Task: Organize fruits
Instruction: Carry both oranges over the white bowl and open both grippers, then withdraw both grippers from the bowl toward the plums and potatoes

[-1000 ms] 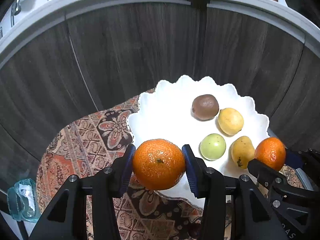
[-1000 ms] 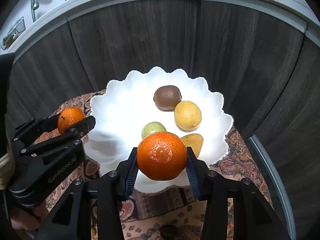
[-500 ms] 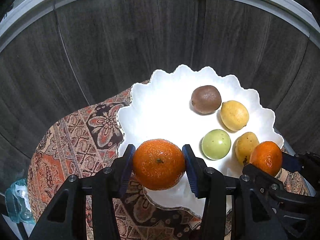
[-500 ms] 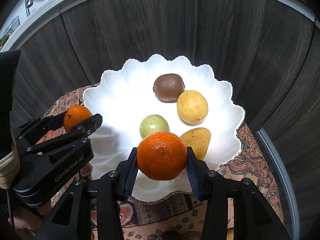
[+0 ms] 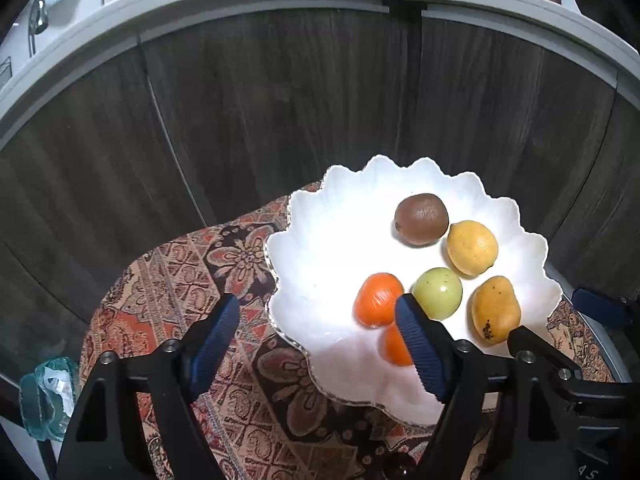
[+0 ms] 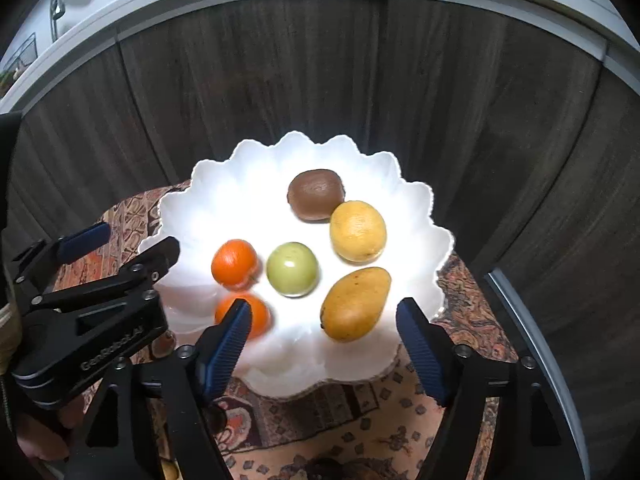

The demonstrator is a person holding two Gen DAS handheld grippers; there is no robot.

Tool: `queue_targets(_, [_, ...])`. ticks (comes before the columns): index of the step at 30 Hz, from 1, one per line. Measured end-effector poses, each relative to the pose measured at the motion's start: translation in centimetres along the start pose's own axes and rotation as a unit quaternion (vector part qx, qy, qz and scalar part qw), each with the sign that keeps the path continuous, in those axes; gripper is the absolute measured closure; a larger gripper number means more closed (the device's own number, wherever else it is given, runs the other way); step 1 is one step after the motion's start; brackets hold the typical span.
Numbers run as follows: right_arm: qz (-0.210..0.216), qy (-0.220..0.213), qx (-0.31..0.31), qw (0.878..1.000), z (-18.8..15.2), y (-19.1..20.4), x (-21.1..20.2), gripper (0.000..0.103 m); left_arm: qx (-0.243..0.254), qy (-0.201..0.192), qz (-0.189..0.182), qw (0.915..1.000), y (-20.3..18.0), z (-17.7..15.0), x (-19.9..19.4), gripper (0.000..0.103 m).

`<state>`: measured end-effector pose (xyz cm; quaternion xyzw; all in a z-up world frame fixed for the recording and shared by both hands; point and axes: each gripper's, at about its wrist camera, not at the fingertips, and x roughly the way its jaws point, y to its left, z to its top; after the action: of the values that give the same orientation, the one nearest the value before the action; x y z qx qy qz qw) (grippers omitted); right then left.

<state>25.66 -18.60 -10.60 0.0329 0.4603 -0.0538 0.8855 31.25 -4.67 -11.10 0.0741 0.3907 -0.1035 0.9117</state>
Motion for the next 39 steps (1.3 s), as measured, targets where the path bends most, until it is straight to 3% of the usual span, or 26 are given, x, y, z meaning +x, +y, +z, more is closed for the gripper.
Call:
queue_targets(8, [-0.008, -0.011, 0.009, 1.0, -0.4, -0.7, -2.1, 0.026, -0.005, -0.015, 0.013, 0.9998, 0.0, -0.4, -3.2, 0.013])
queue_targets(22, [-0.014, -0.043, 0.021, 0.999, -2.0, -2.2, -7.5, 0.026, 0.002, -0.029, 0.017, 0.9994, -1.8, -2.2, -8.3, 0.013])
queue_targets(39, [-0.019, -0.057, 0.029, 0.998, -4.8, -4.2, -10.2, 0.026, 0.02, -0.036, 0.025, 0.9988, -3.8, -5.4, -12.1, 0.013])
